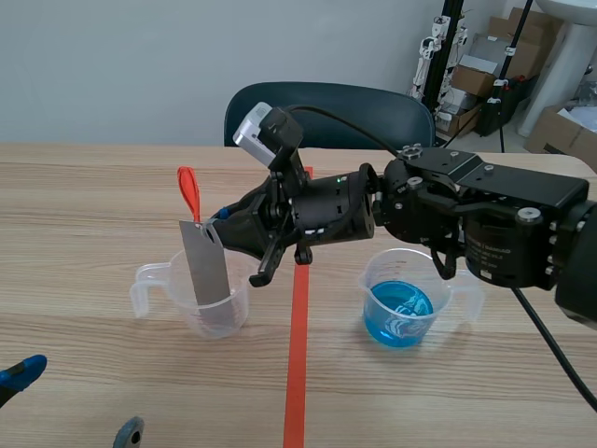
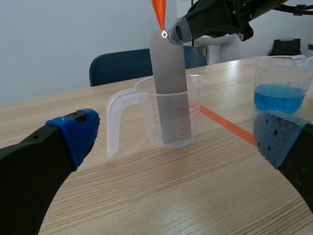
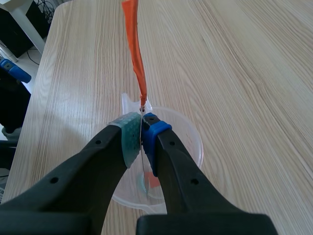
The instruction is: Do the redox reaction experiment. lift the metal plate out of the left beaker
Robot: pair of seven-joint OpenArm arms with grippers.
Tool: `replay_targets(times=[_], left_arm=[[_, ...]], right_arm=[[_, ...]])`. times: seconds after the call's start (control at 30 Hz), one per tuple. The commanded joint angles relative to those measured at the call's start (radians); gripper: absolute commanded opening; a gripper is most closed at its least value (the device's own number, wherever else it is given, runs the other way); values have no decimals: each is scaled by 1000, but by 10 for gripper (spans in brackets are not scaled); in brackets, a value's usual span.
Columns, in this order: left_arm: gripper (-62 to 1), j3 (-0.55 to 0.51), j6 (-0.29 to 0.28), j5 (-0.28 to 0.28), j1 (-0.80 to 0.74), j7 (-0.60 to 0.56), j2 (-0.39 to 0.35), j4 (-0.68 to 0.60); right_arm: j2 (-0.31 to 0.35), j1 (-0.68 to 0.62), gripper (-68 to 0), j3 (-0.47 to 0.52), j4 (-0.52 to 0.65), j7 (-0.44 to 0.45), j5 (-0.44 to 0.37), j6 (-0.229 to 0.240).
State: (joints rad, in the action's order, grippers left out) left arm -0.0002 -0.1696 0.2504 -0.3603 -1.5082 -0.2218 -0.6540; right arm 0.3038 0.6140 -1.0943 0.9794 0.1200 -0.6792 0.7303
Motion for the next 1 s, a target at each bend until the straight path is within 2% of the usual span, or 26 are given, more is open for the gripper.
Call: replay_targets(times=[0.0,0.23,0.6,0.8,0.97], left_arm=[[14,-1,-2,-3,-8,-46,-3,-3],[14,-1,-2,-3,-8,-46,-3,-3],[14,-1,-2,-3,-7,-46,-3,-3],[14,-1,-2,-3,-7,-46,-3,-3],[14,-1,-2,-3,-5,-46,-3,-3]], right_arm=[[15,21,-669,2,43,16,-12,15],[51,21,-669,11,129,15,-13,15],[91,21,-669,85,229,-9,-13,15],[113,22,-669,108,323,-47,-14,15],[135,47,-669,109,383,-88,-93,15]])
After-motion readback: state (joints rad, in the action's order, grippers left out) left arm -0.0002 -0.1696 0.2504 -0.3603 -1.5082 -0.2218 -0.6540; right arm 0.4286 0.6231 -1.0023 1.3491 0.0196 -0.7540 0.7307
